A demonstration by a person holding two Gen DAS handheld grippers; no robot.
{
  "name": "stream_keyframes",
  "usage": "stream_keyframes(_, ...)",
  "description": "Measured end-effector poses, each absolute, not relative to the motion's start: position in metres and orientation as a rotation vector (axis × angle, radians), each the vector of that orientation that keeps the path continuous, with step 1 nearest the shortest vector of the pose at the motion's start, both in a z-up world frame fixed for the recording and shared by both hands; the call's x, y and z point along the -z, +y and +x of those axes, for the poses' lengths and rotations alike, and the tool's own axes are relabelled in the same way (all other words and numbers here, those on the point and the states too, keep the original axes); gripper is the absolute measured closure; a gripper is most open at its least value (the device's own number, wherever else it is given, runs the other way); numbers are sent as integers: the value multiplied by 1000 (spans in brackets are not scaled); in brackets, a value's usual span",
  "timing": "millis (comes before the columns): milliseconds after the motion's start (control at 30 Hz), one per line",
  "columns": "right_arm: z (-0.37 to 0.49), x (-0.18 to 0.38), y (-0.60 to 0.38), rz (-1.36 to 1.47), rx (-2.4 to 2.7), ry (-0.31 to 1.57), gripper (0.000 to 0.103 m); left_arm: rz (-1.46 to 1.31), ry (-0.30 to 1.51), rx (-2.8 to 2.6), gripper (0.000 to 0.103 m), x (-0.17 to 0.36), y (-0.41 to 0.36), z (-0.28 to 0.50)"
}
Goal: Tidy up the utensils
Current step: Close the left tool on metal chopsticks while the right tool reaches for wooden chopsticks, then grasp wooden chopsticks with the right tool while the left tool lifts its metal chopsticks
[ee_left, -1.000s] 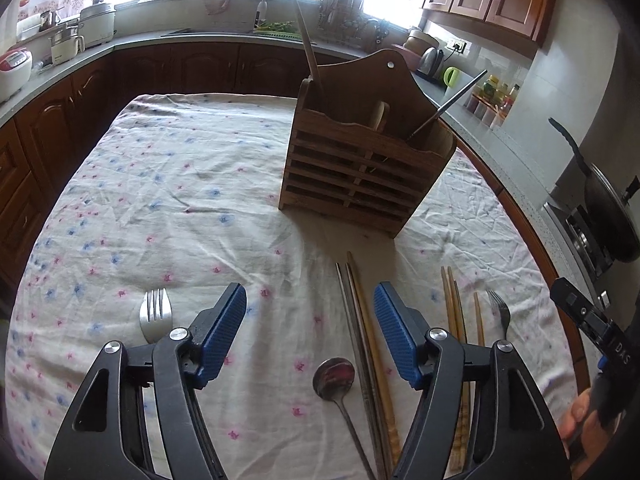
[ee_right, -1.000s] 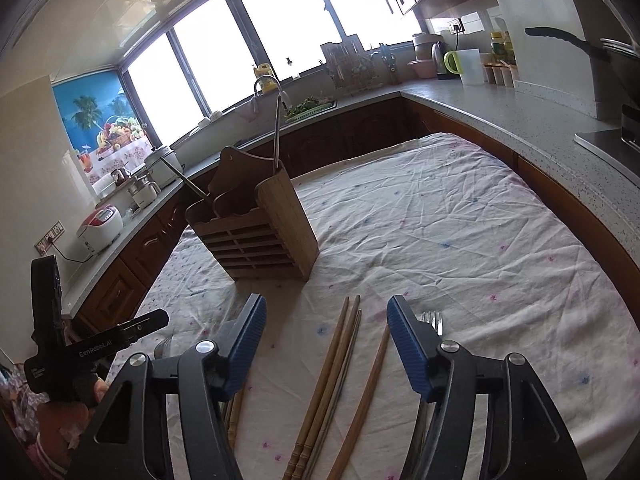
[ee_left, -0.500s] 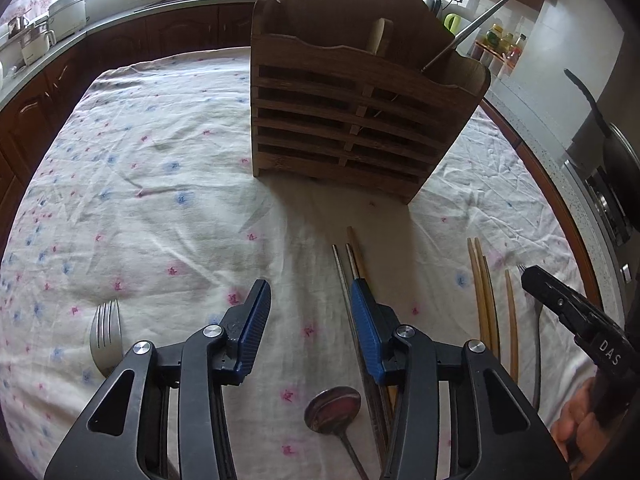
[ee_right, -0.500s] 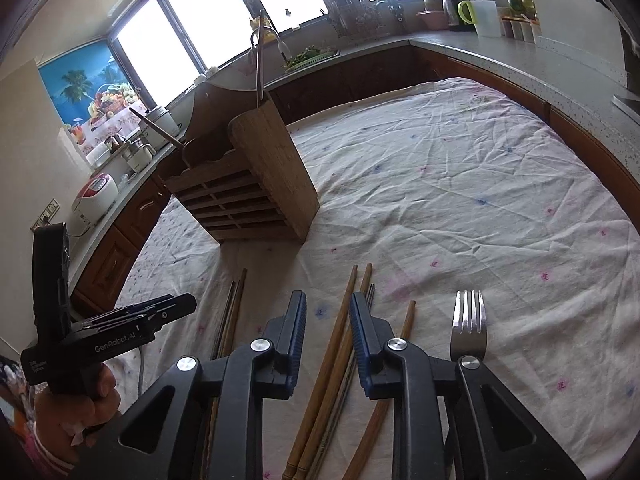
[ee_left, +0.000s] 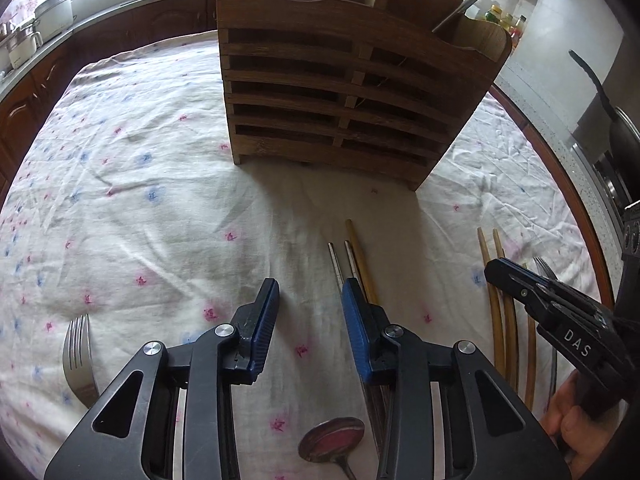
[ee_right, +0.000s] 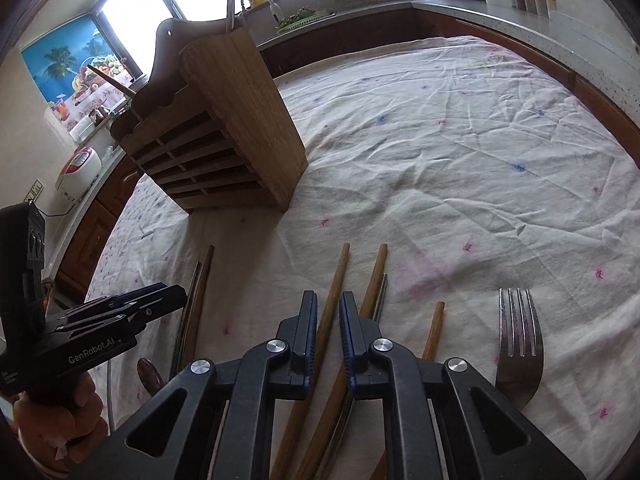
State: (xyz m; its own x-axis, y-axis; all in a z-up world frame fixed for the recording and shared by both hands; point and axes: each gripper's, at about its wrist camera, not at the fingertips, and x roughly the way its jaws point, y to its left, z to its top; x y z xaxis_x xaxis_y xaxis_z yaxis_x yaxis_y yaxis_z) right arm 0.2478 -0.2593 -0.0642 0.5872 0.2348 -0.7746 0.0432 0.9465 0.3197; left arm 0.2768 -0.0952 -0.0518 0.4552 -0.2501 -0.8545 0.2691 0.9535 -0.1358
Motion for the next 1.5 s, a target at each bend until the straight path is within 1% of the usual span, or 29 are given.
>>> stream_keyframes(33, 250, 64, -260, 318, -111, 942, 95, 28, 1049, 320, 71, 52, -98, 278)
stream_keyframes(400, 269, 63, -247, 207, -105, 953, 94, 162, 1014, 314, 72, 57, -122, 281)
stream_keyframes(433, 269, 63, -245, 193, -104, 954, 94, 160, 1011, 318, 74, 57, -121, 282)
stream_keyframes(500, 270, 63, -242, 162, -101, 955, 94, 173, 1004, 318, 82, 57, -123, 282)
stream_keyframes(533, 270, 63, -241, 156, -99, 953, 94, 175, 1004, 321, 92, 58, -125, 282)
stream_keyframes(567, 270, 63, -241, 159, -99, 952, 94, 173, 1006, 322, 96, 57, -124, 282)
stream_keyframes(700, 264, 59, -246, 234, -123, 940, 96, 103, 1015, 335, 99, 55, -114, 283)
stream_keyframes(733, 261, 55, -246, 242, -126, 929, 96, 84, 1012, 342, 103, 52, -109, 281)
stream_keyframes(1067, 229, 4, -250, 308, -177, 806, 98, -19, 944, 414, 103, 15, -87, 251)
stream_keyframes(1233, 220, -3, -253, 315, -167, 786, 98, -17, 1021, 407, 102, 30, -99, 260)
stream_keyframes(1367, 213, -2, -259, 330, -159, 784, 98, 34, 1058, 389, 102, 48, -109, 266)
stream_keyframes(1500, 211, -1, -263, 337, -153, 787, 98, 68, 1056, 380, 102, 58, -116, 272)
